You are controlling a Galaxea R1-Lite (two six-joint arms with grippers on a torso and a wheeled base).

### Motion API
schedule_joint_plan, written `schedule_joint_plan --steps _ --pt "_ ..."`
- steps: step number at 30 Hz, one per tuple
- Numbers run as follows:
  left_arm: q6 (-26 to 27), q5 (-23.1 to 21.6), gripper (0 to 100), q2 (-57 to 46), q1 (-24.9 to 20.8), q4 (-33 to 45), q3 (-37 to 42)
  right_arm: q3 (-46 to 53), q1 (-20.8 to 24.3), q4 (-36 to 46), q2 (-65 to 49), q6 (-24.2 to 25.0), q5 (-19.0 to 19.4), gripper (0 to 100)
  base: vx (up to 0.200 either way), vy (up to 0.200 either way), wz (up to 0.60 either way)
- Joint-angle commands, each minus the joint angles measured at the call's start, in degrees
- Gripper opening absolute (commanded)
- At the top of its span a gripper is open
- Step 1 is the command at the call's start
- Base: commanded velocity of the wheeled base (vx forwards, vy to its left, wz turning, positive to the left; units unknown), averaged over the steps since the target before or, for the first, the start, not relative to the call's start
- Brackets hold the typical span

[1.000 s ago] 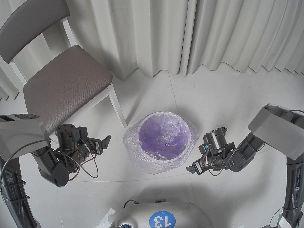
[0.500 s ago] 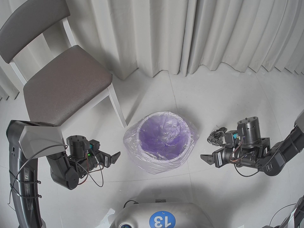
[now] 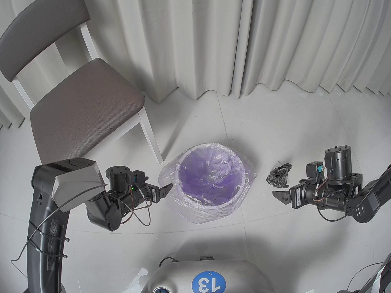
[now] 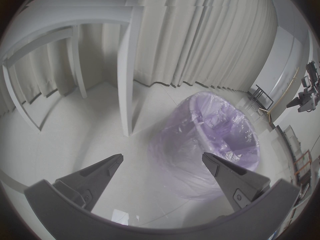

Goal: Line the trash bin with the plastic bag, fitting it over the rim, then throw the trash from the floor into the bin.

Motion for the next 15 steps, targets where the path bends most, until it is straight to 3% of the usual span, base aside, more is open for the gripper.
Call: schedule_joint_plan --steps 1,12,15 --pt "0.5 0.3 100 4.8 -0.3 3.7 -4.9 0.7 -0.1 -0.2 0.0 0.0 0.1 100 0.000 0.000 0.00" --pt "0.1 -0.1 100 7.0 0.2 11.0 -11.4 2.1 -0.1 -3.4 2.0 0.0 0.1 100 0.000 0.000 0.00" --pt "0.7 -0.7 100 8.3 0.2 22.3 -20.7 2.0 0.2 -7.1 4.0 -0.2 0.0 100 0.000 0.000 0.00"
